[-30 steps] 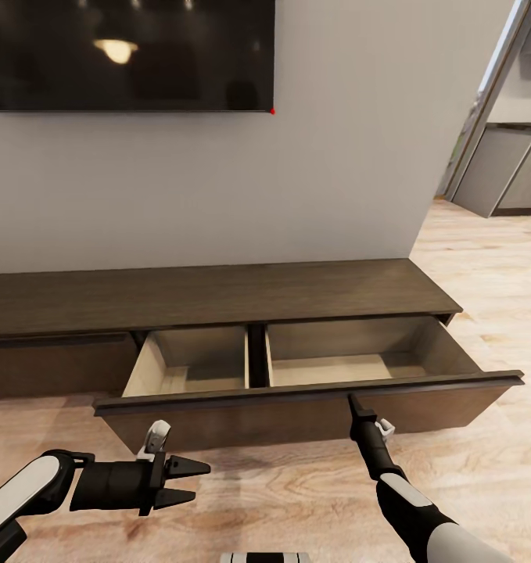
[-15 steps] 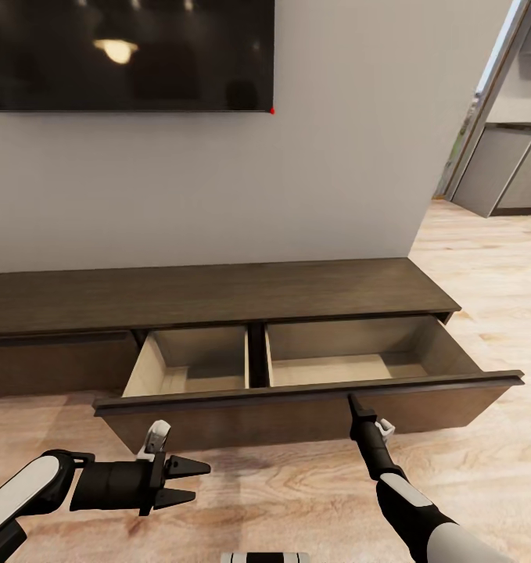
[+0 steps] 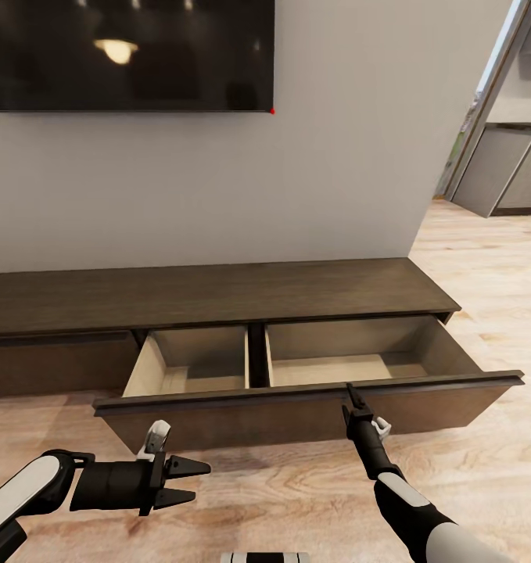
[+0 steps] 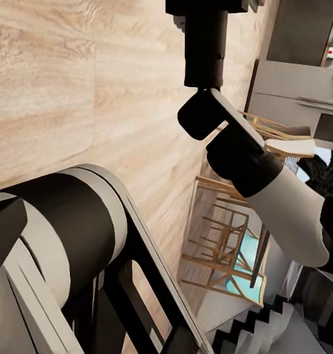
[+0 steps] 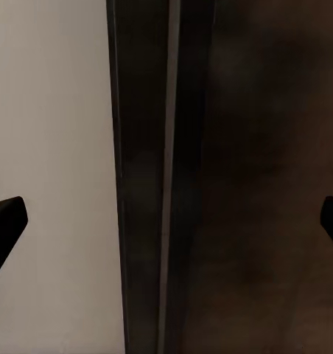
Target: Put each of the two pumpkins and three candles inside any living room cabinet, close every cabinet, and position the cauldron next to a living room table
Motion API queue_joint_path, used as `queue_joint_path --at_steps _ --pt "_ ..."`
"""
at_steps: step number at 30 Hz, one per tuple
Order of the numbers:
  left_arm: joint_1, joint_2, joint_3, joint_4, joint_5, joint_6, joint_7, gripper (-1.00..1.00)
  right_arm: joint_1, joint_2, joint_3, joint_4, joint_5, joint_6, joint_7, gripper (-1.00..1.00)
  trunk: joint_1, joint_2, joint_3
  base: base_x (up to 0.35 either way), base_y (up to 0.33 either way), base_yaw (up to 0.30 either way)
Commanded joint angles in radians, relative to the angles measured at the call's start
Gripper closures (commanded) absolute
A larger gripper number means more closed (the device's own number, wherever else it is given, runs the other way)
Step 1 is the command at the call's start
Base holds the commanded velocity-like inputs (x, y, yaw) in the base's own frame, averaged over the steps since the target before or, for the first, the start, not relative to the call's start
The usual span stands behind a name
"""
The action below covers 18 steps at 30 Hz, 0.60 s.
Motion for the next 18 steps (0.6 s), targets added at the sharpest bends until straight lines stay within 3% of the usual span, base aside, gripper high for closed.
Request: queue_joint_path --at_steps 1,8,18 --pt "-0.001 0.001 -0.001 -0.001 0.011 0.001 0.01 -1.0 -0.001 -0.001 0.008 0.0 -0.009 -0.003 0.002 -1.0 0.0 0.0 -0.001 0.0 0.0 0.0" --pt "-0.001 0.001 -0.001 -0.001 0.011 0.0 0.01 -1.0 -0.001 -0.001 0.008 0.001 -0.008 0.065 -0.012 -1.0 0.0 0.0 -0.001 -0.086 0.0 0.0" --pt "-0.001 0.001 -0.001 -0.001 0.011 -0.001 0.01 -1.0 -0.001 -0.001 0.008 0.001 -0.008 0.081 -0.016 -1.0 -0.001 0.0 0.007 -0.01 0.0 0.0"
